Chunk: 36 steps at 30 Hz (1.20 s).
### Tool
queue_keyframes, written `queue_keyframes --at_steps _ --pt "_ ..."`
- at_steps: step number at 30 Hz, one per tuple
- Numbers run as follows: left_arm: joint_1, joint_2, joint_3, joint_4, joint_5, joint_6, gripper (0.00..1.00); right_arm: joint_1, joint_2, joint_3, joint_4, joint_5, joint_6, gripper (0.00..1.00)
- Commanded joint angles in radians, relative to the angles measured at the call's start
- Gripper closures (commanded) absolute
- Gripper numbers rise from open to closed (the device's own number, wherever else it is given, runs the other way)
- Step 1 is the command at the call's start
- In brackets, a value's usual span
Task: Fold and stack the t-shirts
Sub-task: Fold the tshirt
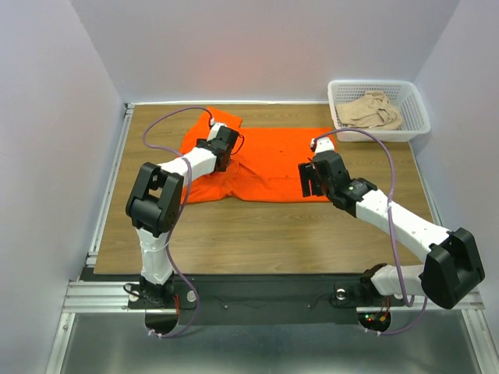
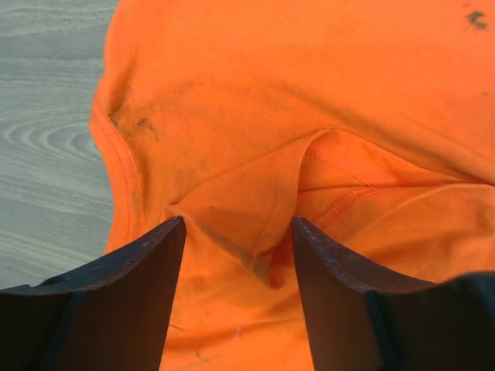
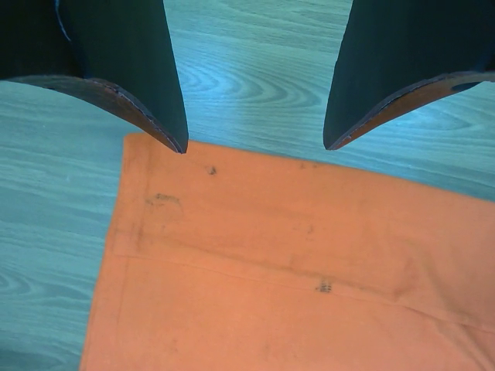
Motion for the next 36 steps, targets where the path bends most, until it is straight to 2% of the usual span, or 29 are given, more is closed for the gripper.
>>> queue_keyframes --at_steps 1,6,15,22,25,26,28,30,31,36 --pt "0.007 0.024 0.061 -0.031 -0.079 0.055 0.35 -0.008 -0.023 0.006 0.000 0.059 0.008 0.23" --pt "0.027 0.074 0.101 -0.037 -0.116 0.103 0.45 -0.010 -0.011 0.013 -0.005 0.077 0.004 0.23" --pt "0.102 0.150 0.247 -0.045 -0.135 0.152 0.49 -0.016 -0.005 0.016 -0.020 0.103 -0.005 0.23" --pt "0.134 0.222 0.392 -0.051 -0.100 0.162 0.45 -0.028 0.005 0.011 -0.041 0.122 0.005 0.23" --pt "0.142 0.218 0.437 -0.066 -0.078 0.144 0.35 -0.063 0.025 0.017 -0.043 0.093 0.018 0.25" --pt "0.142 0.195 0.439 -0.065 -0.072 0.138 0.29 -0.079 0.032 0.020 -0.043 0.074 0.025 0.27" --pt "0.145 0.155 0.416 -0.062 -0.058 0.124 0.25 -0.125 0.066 0.035 -0.043 0.016 0.050 0.32" --pt "0.153 0.042 0.359 -0.053 -0.049 0.106 0.21 -0.168 0.100 0.049 -0.043 -0.041 0.082 0.36" --pt "0.159 0.041 0.333 -0.051 -0.041 0.106 0.21 -0.182 0.100 0.049 -0.043 -0.059 0.096 0.37" --pt "0.188 -0.207 0.135 -0.045 0.038 0.023 0.25 -0.246 0.143 0.053 -0.043 -0.148 0.177 0.43"
